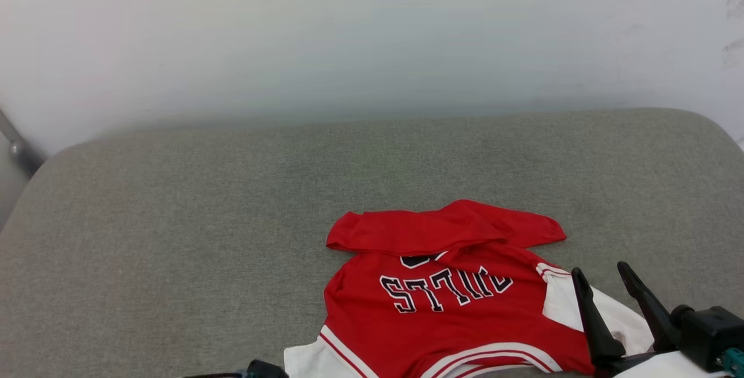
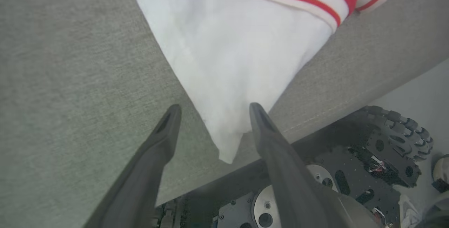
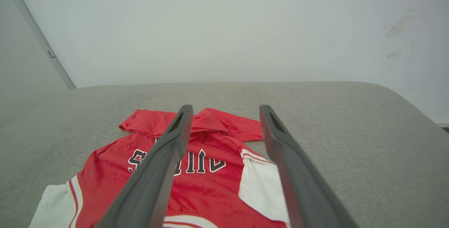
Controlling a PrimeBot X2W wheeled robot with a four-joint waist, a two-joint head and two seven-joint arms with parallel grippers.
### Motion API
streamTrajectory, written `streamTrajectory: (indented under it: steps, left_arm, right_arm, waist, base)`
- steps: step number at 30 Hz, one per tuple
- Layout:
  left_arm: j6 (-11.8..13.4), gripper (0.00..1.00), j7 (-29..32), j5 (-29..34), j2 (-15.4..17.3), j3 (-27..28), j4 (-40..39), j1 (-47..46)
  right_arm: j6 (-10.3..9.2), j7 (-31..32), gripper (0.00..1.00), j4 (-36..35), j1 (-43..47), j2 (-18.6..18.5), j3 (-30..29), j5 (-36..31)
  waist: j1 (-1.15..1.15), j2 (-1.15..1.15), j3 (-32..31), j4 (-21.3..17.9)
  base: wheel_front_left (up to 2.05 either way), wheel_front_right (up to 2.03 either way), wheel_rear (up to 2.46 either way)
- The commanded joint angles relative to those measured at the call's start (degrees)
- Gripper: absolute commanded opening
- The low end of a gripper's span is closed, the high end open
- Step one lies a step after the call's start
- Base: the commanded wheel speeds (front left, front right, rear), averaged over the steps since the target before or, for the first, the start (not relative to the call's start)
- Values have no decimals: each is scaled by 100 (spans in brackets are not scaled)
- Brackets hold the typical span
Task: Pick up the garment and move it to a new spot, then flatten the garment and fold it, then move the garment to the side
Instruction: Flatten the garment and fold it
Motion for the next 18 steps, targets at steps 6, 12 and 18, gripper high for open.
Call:
streamTrajectory:
  steps: [6, 12, 18]
  left_arm:
    - [-152, 100, 606, -112, -116, -271, 342, -312]
    - [-275, 0, 733, -310, -495, -442, 806, -449]
    - [-335, 0, 509, -282, -651, -462, 1261, -668]
  right_arm:
    - [-2, 65, 100, -67, -117, -6, 13, 17]
    - [-2, 93, 100, -140, -187, -55, -75, 42]
    - [-2, 124, 100, -223, -225, -57, -203, 48]
  waist:
    - [0, 0, 233, -97]
    - [0, 0, 341, -122]
    - [0, 0, 376, -50]
  base:
    - [0, 0, 0]
    - [0, 0, 0]
    - [0, 0, 0]
